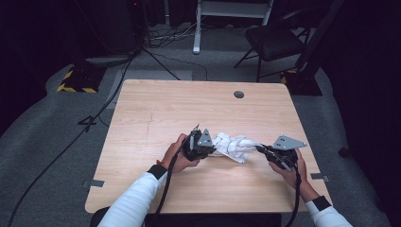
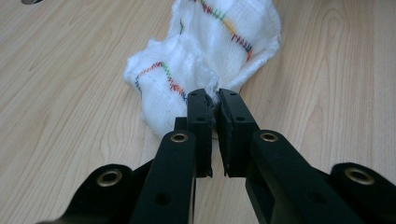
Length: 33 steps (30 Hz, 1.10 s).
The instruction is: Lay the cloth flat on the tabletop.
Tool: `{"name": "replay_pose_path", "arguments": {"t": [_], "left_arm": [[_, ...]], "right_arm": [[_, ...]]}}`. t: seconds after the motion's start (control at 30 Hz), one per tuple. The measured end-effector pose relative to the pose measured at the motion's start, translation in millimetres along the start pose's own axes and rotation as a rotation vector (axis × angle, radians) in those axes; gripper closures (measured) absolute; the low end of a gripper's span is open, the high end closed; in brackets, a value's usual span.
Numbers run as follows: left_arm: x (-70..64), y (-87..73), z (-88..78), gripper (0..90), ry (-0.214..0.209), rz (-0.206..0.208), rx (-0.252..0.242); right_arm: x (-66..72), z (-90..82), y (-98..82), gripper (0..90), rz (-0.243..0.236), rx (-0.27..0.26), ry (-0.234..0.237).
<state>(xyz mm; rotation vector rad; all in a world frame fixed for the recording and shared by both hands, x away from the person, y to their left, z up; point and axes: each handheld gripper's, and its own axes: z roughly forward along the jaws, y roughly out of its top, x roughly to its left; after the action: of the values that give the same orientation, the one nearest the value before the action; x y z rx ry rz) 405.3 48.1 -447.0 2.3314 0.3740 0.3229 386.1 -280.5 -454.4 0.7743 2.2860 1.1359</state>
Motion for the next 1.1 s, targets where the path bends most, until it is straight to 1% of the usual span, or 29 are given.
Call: {"name": "replay_pose_path", "arguments": {"t": [0.03, 0.07, 0.1, 0.17, 0.2, 0.23, 0.33, 0.37, 0.43, 0.47, 0.53, 0.57, 0.63, 0.67, 0.73, 0.8, 0.83, 0.87, 0.9, 0.93, 0.97, 1.03, 1.07, 1.1], "left_arm": [[0.0, -1.2, -1.7, 83.9, 0.003, 0.001, 0.005], [0.1, -4.0, -5.4, 84.0, 0.014, -0.004, 0.005], [0.5, -6.0, -7.8, 83.9, 0.016, -0.012, 0.003], [2.4, -11.9, -14.4, 84.0, 0.026, -0.022, 0.002], [3.3, -15.5, -17.7, 84.0, 0.03, -0.029, 0.005], [4.5, -19.2, -20.7, 84.0, 0.034, -0.033, 0.007], [8.5, -32.9, -31.5, 85.1, 0.044, -0.061, 0.013], [9.5, -36.1, -34.1, 86.2, 0.049, -0.065, 0.018], [12.0, -45.3, -40.0, 86.7, 0.057, -0.092, 0.018], [13.7, -49.9, -42.8, 86.7, 0.062, -0.098, 0.026], [16.0, -59.3, -47.0, 86.8, 0.064, -0.119, 0.031], [16.1, -61.4, -47.4, 86.9, 0.064, -0.12, 0.034], [14.2, -64.5, -47.6, 86.9, 0.067, -0.119, 0.051], [13.0, -63.8, -47.9, 87.0, 0.072, -0.099, 0.058], [12.9, -63.4, -48.9, 87.0, 0.075, -0.097, 0.059], [15.6, -64.9, -51.2, 87.0, 0.081, -0.108, 0.054], [19.3, -68.1, -52.3, 87.1, 0.091, -0.128, 0.053], [21.3, -69.8, -52.6, 87.1, 0.088, -0.143, 0.055], [23.0, -71.6, -52.4, 87.1, 0.088, -0.152, 0.055], [25.4, -73.7, -51.7, 87.1, 0.095, -0.151, 0.07], [26.3, -74.9, -50.4, 87.0, 0.097, -0.161, 0.075], [27.2, -75.9, -48.8, 86.9, 0.095, -0.172, 0.084], [27.5, -76.0, -48.2, 85.0, 0.103, -0.175, 0.087], [27.5, -75.9, -48.3, 81.6, 0.113, -0.177, 0.093]], "right_arm": [[-0.8, -0.2, -0.2, 87.9, 0.004, 0.003, -0.005], [-3.0, -1.7, -0.8, 88.0, 0.018, 0.005, -0.018], [-4.1, -2.1, -1.2, 88.0, 0.024, 0.002, -0.024], [-7.6, -3.4, -2.6, 88.0, 0.044, 0.004, -0.04], [-7.6, -3.4, -2.6, 88.0, 0.044, 0.004, -0.04], [-9.3, -3.8, -3.5, 88.0, 0.054, 0.006, -0.047], [-14.7, -4.4, -6.9, 88.0, 0.089, 0.015, -0.062], [-15.0, -4.3, -7.1, 88.0, 0.091, 0.018, -0.065], [-16.4, -3.6, -8.0, 88.0, 0.098, 0.029, -0.08], [-16.4, -3.6, -8.0, 88.0, 0.098, 0.029, -0.08], [-18.7, -2.2, -10.2, 88.0, 0.121, 0.04, -0.079], [-19.9, -1.0, -11.6, 88.0, 0.129, 0.048, -0.075], [-19.5, 1.5, -13.1, 87.9, 0.123, 0.056, -0.07], [-17.9, 3.1, -12.8, 87.9, 0.117, 0.07, -0.071], [-17.2, 3.0, -12.4, 87.9, 0.115, 0.072, -0.072], [-18.0, 2.0, -12.7, 87.9, 0.111, 0.071, -0.073], [-18.7, 1.7, -13.3, 87.9, 0.115, 0.072, -0.072], [-20.7, 1.8, -15.3, 87.8, 0.127, 0.077, -0.06], [-20.7, 1.8, -15.3, 87.8, 0.127, 0.077, -0.06], [-21.1, 2.0, -15.8, 87.8, 0.128, 0.079, -0.058], [-20.1, 2.7, -15.7, 87.8, 0.121, 0.083, -0.052], [-19.3, 2.8, -15.2, 87.7, 0.117, 0.087, -0.054], [-17.6, 3.3, -14.2, 87.4, 0.105, 0.089, -0.061], [-17.6, 3.4, -14.3, 86.6, 0.103, 0.091, -0.061]]}}
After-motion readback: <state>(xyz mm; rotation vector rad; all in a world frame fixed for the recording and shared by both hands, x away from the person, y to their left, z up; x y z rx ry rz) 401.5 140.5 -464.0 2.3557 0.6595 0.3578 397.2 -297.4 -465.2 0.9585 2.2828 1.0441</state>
